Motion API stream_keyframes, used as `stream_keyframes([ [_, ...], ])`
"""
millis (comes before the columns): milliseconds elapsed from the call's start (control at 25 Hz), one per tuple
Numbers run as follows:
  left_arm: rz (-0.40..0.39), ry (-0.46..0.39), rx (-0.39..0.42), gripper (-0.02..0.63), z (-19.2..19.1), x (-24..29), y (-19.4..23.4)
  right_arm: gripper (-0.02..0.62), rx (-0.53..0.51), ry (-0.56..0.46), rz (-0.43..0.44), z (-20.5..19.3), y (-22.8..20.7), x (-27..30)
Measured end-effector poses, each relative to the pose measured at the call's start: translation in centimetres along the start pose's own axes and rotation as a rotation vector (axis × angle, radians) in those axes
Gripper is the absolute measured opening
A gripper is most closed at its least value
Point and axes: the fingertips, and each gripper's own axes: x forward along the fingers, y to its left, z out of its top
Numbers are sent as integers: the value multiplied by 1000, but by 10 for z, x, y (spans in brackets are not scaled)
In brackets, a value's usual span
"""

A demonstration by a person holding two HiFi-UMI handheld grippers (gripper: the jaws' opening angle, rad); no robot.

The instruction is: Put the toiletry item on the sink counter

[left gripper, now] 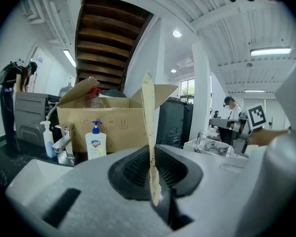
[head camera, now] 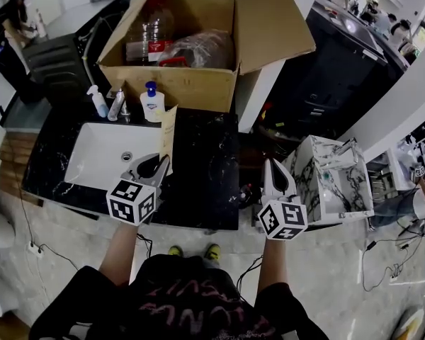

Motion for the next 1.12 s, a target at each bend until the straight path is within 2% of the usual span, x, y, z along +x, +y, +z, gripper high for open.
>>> stream_keyframes([
  [760, -16, 202, -78, 31, -85, 32, -14, 12, 22, 21, -16, -15, -18, 6],
  [1120, -1, 334, -120, 32, -139, 42, -12, 12, 28, 39, -20, -23, -24, 7],
])
